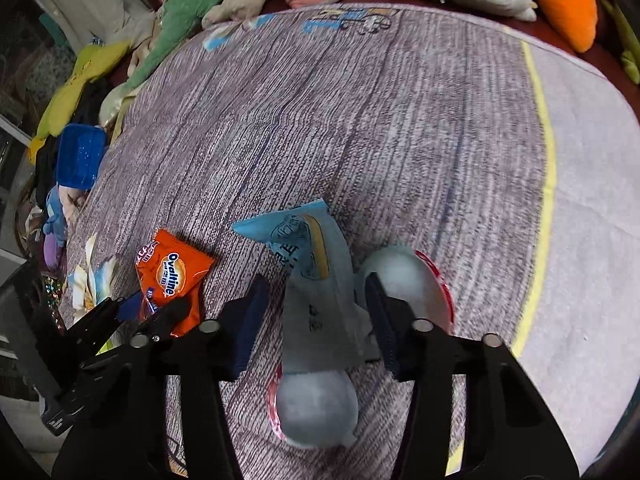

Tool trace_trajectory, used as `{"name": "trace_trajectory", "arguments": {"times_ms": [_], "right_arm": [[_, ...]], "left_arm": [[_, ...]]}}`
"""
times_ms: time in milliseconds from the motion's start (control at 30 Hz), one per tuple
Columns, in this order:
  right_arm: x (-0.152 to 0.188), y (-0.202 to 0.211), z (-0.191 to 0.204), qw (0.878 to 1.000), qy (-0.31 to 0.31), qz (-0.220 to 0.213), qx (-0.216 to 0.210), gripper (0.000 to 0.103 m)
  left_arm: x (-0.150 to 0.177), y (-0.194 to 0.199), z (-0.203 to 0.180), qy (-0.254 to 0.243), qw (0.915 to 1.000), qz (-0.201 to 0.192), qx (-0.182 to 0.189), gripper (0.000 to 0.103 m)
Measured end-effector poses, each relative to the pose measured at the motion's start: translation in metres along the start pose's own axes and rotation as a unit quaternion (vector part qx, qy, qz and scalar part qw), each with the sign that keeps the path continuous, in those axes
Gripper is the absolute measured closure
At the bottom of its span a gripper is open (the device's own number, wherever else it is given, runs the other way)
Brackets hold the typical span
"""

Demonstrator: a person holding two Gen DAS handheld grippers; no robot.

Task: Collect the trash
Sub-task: 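Grasp the orange Ovaltine packet with the left tool while the right tool grasps the light-blue wrapper, then carry the Ovaltine packet and blue wrapper over the bin and open both tools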

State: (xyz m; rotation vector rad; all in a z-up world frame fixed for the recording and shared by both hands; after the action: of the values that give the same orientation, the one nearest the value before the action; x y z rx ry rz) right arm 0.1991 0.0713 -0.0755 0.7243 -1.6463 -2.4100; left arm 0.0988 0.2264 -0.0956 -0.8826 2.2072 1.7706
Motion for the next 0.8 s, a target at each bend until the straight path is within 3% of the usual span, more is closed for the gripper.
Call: {"name": "trace_trajectory", "arguments": {"times_ms": [33,133,500,800], "right_arm": [[0.0,-0.003,0.0,1.0,0.004,0.001,0.001,0.079],[0.004,-0.003,0.001,1.0,0.007,0.0,0.0,0.087],[0.02,0.047,-0.012,0.998,-0.022,-0.04,-0.037,0.088],[0.051,0.09,-0.046,0.996,-0.049,-0.07,-0.031,0.088]], "left_arm": [[0.0,0.0,0.0,0.001,1.0,0.0,0.0,0.052],[0.0,0.001,-0.001,0.003,1.0,-0.002,-0.002,0.052],[-0.013,0.025,-0.043,-0.026,0.9992,-0.03,0.01,0.052],[-0.006,0.037,-0.107,-0.076,0.996,-0.036,0.03,0.052]]}}
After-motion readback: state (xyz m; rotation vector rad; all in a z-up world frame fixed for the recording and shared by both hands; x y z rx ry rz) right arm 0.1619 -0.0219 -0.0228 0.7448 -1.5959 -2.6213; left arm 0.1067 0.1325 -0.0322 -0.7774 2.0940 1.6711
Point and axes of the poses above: each gripper's, at about its wrist camera, not at the fingertips, and y roughly against the way its jaws point, z to its left, x to its underside, the point moved 5 cm from there along -y, roughly the way its jaws point, and after that the axes turned 2 degrees about z, right-handed, at the moved point
